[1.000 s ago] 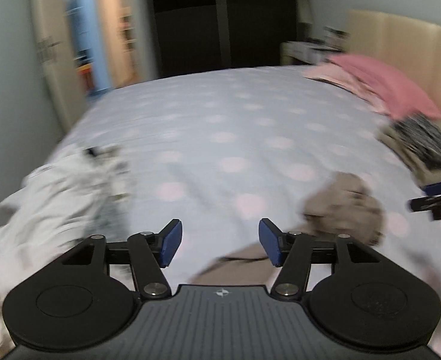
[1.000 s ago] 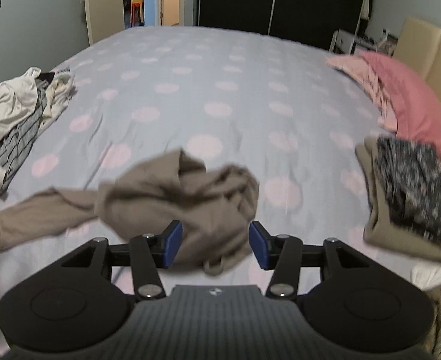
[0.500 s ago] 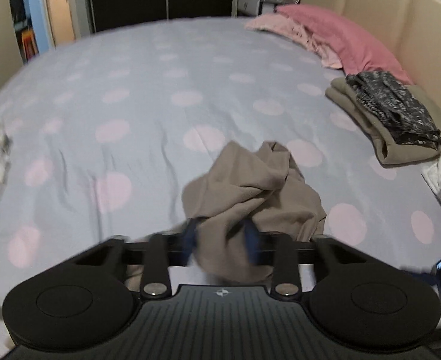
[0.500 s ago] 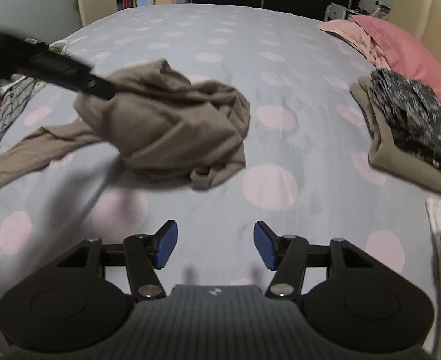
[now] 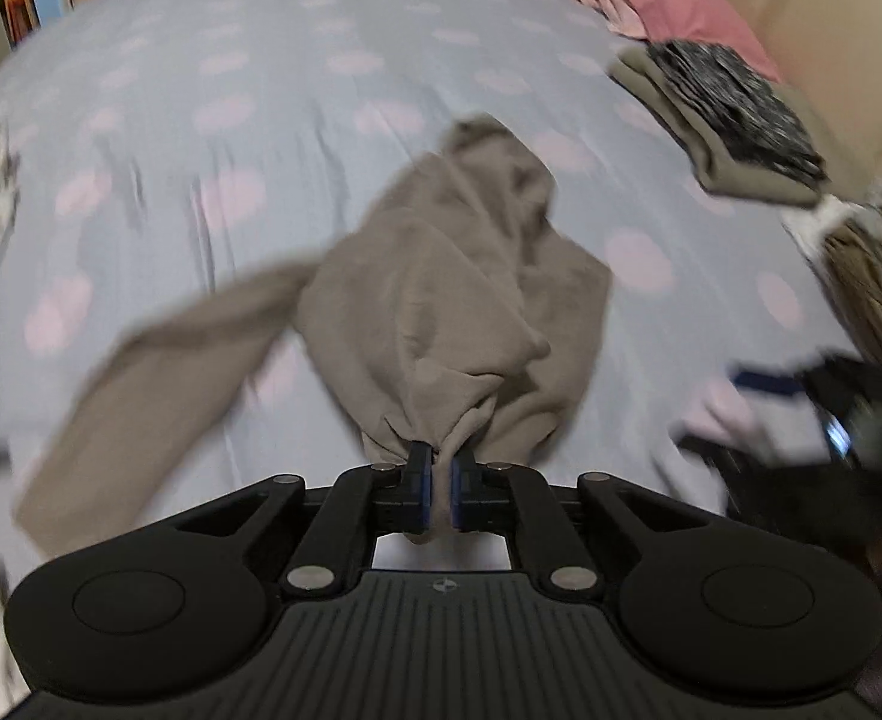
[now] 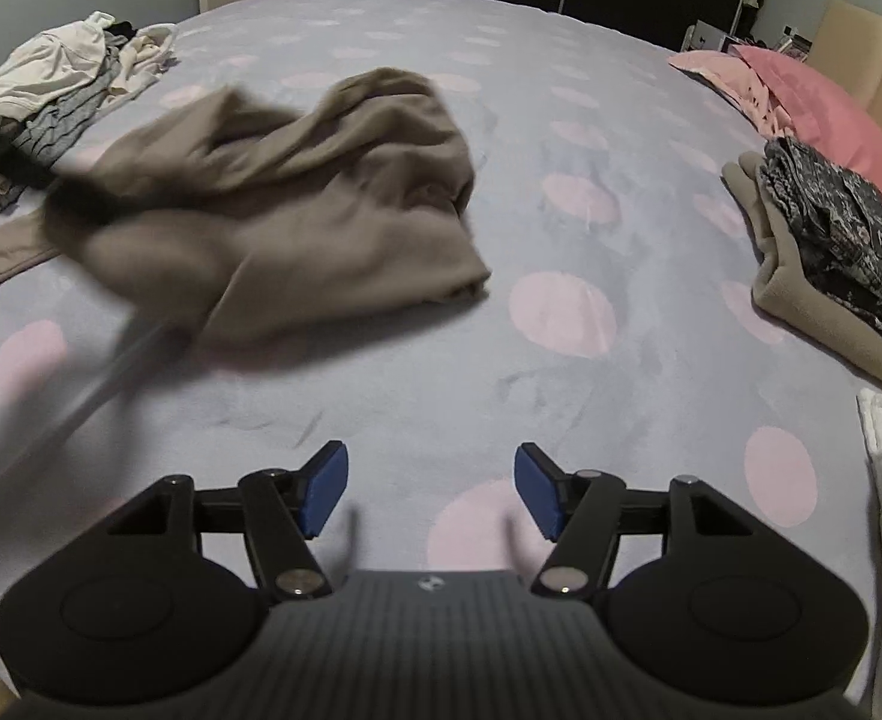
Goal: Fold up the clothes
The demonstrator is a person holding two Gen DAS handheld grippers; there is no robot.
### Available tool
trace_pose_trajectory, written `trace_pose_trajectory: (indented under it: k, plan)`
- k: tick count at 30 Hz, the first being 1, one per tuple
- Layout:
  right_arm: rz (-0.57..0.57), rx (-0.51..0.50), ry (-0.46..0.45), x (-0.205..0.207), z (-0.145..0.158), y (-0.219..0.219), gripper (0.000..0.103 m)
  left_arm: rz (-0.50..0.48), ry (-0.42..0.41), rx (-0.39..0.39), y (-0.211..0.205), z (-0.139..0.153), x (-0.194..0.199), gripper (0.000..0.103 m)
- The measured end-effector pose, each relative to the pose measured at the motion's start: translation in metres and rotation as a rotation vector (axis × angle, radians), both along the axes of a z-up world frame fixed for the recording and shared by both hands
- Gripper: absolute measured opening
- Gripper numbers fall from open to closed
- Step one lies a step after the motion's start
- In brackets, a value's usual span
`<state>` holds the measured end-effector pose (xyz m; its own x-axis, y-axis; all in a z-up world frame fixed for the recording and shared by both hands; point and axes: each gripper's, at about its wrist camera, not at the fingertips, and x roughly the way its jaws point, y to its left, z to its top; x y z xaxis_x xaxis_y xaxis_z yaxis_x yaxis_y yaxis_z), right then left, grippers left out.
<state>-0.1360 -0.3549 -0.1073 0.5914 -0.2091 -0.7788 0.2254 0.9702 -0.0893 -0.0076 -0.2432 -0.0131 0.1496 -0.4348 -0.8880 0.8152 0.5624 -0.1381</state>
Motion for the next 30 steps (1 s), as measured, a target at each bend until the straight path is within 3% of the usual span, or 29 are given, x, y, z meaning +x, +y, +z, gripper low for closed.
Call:
trace_pose_trajectory:
  k: [4, 13, 18, 24, 30]
  plan:
    - [0.023, 0.015, -0.007, -0.003, 0.005, 0.011, 0.065, 0.002, 0.069, 0.009, 0.036, -0.004, -0.038, 0.004]
    - [0.024, 0.166, -0.017, -0.017, 0.021, 0.036, 0.065, -0.055, 0.214, 0.059, 0.082, -0.024, -0.094, 0.002]
    - [0.055, 0.197, -0.030, -0.017, 0.027, 0.054, 0.059, -0.046, 0.144, 0.042, 0.091, -0.010, -0.096, 0.006]
    - [0.105, 0.197, -0.045, -0.016, 0.033, 0.072, 0.055, 0.018, 0.017, -0.046, 0.089, 0.018, -0.082, 0.043]
    - [0.069, 0.261, -0.078, -0.005, 0.034, 0.077, 0.051, 0.090, -0.050, -0.066, 0.064, 0.011, -0.048, 0.046]
